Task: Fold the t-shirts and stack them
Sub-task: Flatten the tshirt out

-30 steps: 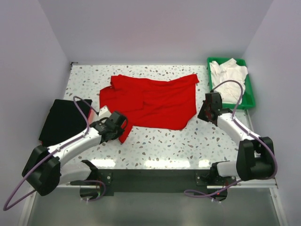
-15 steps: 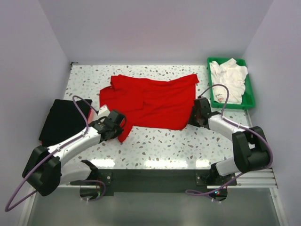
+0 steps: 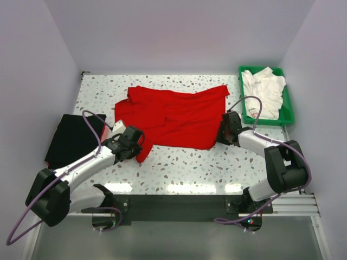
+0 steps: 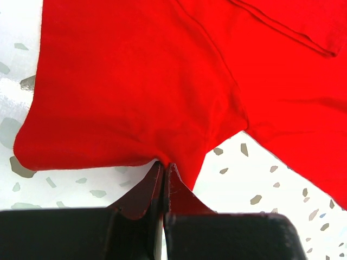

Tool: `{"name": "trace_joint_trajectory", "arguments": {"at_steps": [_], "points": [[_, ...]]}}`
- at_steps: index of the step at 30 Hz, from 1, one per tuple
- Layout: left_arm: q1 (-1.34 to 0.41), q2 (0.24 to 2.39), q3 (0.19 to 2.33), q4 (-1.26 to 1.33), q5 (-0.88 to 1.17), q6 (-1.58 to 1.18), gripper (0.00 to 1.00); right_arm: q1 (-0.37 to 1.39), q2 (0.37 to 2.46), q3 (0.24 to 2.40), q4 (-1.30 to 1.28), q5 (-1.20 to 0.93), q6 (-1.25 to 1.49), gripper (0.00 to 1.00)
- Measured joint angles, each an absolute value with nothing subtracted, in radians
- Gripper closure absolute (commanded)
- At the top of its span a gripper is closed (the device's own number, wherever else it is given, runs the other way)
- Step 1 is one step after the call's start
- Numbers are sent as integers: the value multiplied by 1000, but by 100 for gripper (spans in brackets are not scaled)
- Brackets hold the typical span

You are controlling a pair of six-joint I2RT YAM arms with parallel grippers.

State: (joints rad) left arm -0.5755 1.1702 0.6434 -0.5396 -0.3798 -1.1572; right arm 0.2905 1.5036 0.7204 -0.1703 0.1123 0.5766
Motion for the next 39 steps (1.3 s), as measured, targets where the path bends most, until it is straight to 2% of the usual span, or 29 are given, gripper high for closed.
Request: {"name": "trace_joint_trajectory", "arguments": {"at_steps": [10,21,25,29,33,39], "points": [[-569,1170,638,-534,-368,-1154,100,297,1519,751,-164,112,577,67],[-564,1171,628,-519,-354,-1140,100,311,1571,780,-157,114,577,72],[-563,1171,625,-516,-350,-1140,100,315,1572,780,-156,121,577,86],[-563,1171,624,-516,-350,-1140,100,318,1571,780,-166,134,577,95],[-563,1171,624,-516,-347,-1140,100,320,1530,762,-195,152,576,98],[-563,1170,624,-516,-343,-1139,100,321,1319,693,-281,181,575,100]]}}
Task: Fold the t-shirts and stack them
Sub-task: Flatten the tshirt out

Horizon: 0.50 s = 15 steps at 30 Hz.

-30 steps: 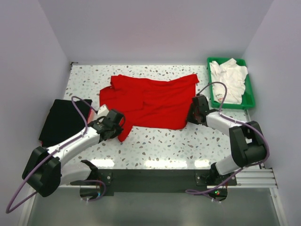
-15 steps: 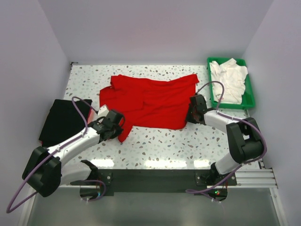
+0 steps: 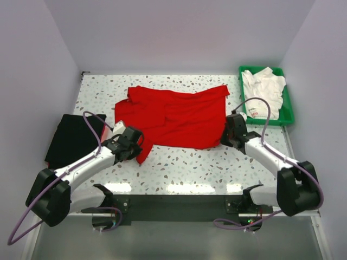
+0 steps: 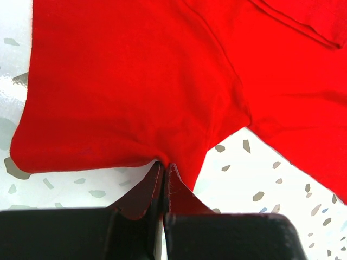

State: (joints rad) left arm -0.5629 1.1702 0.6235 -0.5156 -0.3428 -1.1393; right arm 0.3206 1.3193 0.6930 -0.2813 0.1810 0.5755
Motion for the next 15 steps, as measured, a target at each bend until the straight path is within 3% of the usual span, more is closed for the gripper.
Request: {"name": "trace_joint_trajectory", "arguments": {"at_steps": [3,5,7,11,14,15], "points": [[-562,1165,619,-513,-340,-1140,100,321,1211,656,-323,190,576,100],[-562,1157,609,-513,-338,-1140,100,321,1134,620,-352,188,582,92],[-562,1150,601,-513,-333,-1140,100,321,1074,588,-381,178,594,65],[-561,1125,591,-517,-323,-1139,100,321,968,545,-448,155,633,51],[-561,1097,591,-522,-321,-1134,83,321,928,545,-463,159,644,51],[-561,1083,591,-530,-322,-1132,72,321,930,546,-463,160,645,50]]}}
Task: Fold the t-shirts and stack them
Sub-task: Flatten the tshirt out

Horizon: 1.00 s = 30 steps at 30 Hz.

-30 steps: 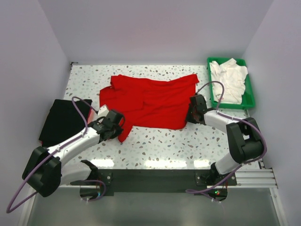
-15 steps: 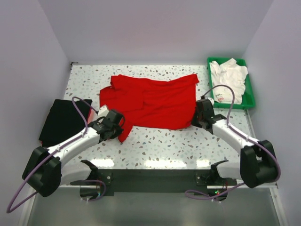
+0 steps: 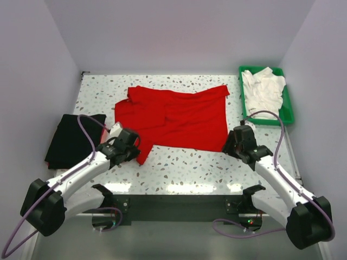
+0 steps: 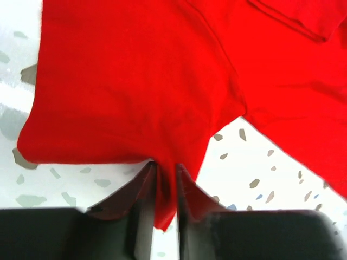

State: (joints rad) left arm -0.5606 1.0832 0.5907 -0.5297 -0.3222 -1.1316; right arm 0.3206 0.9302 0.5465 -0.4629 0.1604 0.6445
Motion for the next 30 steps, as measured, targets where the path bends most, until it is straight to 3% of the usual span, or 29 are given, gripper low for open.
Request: {"name": "trace_joint_trajectory", "arguments": {"at_steps": [5,6,9,20,30], "points": [[-558,1017,591,-584,-345,-1139,45,321,1033,571,-462,171,644,46],[-556,1003,591,-601,-353,-1140,35,321,1055,575,-459,175,643,45],[-551,968,591,-653,-382,-1158,27,321,1096,587,-453,179,641,43],[-461,1015,574,-712,-434,-1198,26,257,1221,596,-393,172,624,40],[-407,1113,535,-659,-462,-1233,18,177,1246,596,-339,102,604,37]]}}
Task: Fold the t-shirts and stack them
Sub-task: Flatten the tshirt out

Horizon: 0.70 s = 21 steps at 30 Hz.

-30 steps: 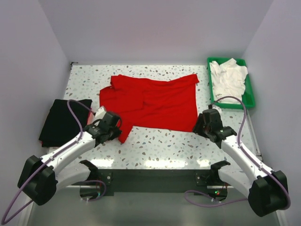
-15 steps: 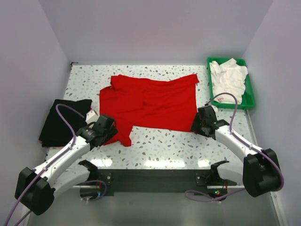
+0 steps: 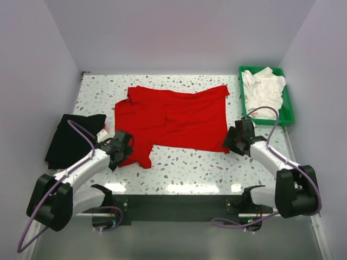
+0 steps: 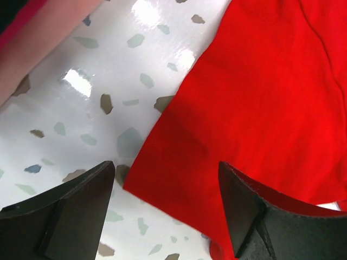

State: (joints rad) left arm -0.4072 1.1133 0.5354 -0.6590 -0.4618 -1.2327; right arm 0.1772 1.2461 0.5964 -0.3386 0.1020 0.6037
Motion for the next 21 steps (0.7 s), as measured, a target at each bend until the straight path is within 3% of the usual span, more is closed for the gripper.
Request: {"name": "trace_joint_trajectory", "arguments": {"at_steps": [7,10,14,21], "points": [[-374,1178,528,-554,-460,-1214,20,176,1290,596,-309,82,603,37],[-367,1203,529,-524,-472,-1203,28,176,1305,596,-293,71,604,38],[-367,1229,530,-489,-490,-1185,59,176,1319,596,-265,58,607,42],[-366,1245,530,-461,-477,-1168,100,176,1338,596,-243,52,611,79]]}}
